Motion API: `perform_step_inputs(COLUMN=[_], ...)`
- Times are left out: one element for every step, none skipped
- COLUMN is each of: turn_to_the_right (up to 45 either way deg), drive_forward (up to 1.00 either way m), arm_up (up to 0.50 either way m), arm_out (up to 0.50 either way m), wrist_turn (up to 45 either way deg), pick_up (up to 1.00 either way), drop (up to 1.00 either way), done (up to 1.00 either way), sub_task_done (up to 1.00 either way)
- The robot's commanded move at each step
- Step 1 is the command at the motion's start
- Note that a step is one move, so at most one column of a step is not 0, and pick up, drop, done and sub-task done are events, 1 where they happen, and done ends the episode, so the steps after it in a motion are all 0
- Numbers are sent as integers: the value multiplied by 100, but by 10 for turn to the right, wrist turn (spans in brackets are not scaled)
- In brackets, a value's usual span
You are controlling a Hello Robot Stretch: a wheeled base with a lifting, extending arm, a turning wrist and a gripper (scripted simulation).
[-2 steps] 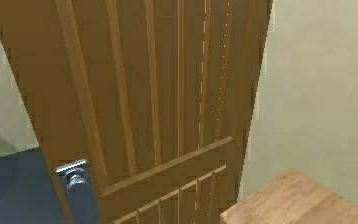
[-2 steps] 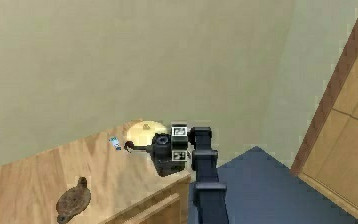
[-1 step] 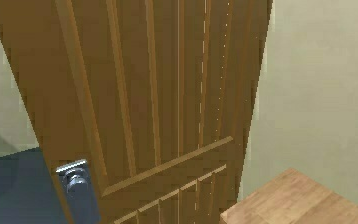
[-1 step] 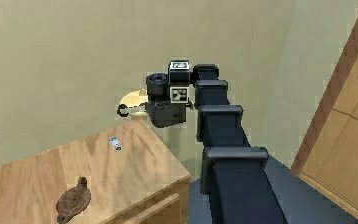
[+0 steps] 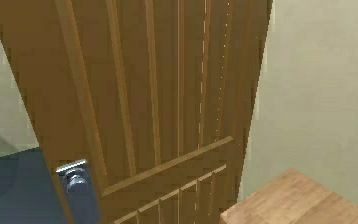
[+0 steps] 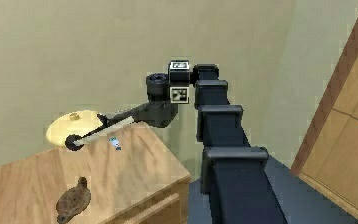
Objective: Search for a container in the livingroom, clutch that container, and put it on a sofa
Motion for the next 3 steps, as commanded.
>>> perform_step_inputs(turn_to_the_right=[0, 0, 0], drive_forward=[0, 0, 0], arm_up=[0, 0, 0], arm_out=[0, 0, -22], wrist_turn=[-450, -150, 0], pick_up=[0, 0, 0], drop=[0, 0, 0], done=[0, 0, 0], sub_task_done=[0, 0, 0])
